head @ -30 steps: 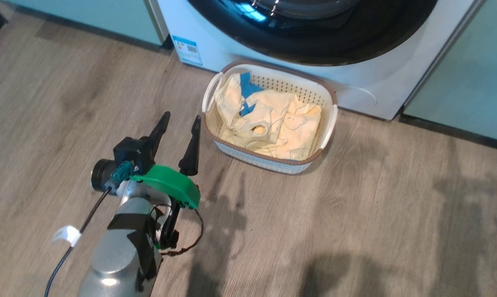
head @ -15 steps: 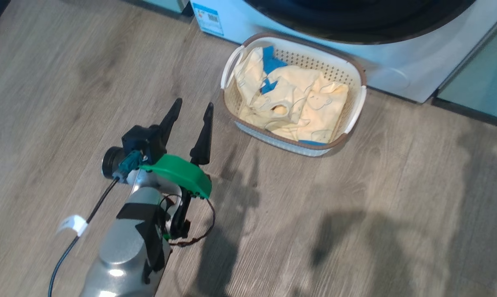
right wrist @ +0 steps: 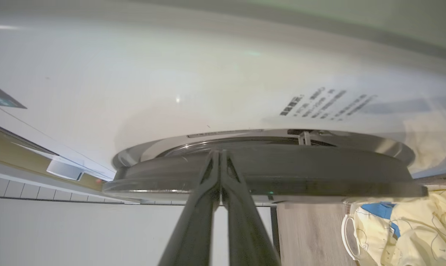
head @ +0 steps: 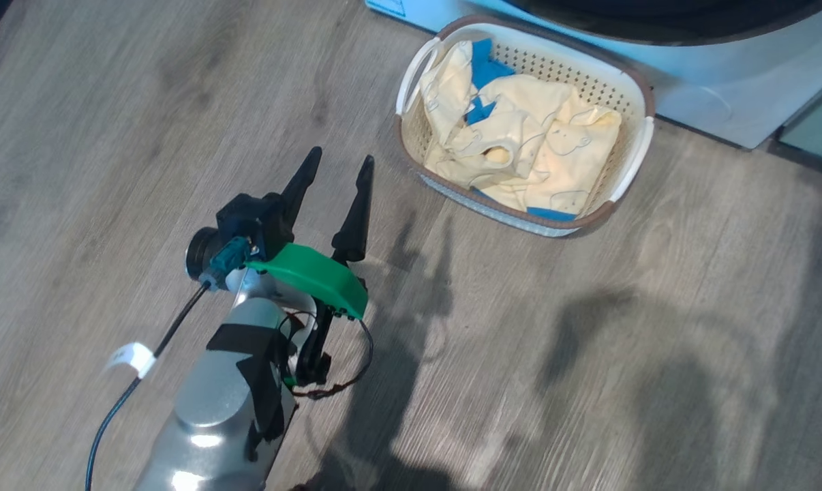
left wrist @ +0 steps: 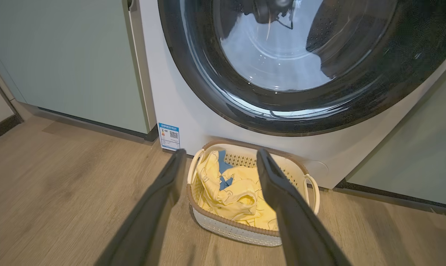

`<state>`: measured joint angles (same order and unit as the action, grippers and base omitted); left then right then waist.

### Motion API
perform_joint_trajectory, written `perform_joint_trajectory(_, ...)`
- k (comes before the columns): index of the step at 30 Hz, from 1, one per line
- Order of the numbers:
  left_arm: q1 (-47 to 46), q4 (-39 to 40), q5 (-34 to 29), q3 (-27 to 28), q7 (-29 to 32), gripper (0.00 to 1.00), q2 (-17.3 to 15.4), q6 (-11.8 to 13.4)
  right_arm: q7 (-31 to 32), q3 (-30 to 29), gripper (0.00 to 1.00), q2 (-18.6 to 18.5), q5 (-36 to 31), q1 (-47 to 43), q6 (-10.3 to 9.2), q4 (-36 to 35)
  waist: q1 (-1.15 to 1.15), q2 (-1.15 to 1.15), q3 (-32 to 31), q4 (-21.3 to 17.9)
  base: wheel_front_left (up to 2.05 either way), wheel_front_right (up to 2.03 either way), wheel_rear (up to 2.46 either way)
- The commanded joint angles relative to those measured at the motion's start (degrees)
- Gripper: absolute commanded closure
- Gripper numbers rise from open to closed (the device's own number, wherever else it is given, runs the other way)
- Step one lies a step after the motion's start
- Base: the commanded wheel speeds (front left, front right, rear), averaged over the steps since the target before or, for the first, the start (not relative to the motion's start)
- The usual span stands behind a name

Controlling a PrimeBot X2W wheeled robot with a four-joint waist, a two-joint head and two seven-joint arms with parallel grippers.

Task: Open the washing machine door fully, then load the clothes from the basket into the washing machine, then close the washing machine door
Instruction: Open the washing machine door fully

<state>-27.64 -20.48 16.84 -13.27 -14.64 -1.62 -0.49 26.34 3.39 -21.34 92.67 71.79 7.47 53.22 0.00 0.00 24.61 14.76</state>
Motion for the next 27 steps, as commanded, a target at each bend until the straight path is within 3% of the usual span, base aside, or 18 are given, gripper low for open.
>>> perform_joint_trajectory(1,-2.0,2.1,0.3,1.5,-0.4,0.0,-1.3,0.3,0.6,0.2,1.0,-0.5,-0.7,2.6,0.02,-1.5,0.0,0.0,0.5,0.5,0.0,0.0,0.0)
perform_joint_trajectory(27,-3.7,3.4,2.7,-1.5,-0.4,0.0,-1.3,2.1,6.1,5.3,1.0,-0.4,-4.7,10.8,0.02,-0.3,0.0,0.0,4.3,2.4,0.0,0.0,0.0)
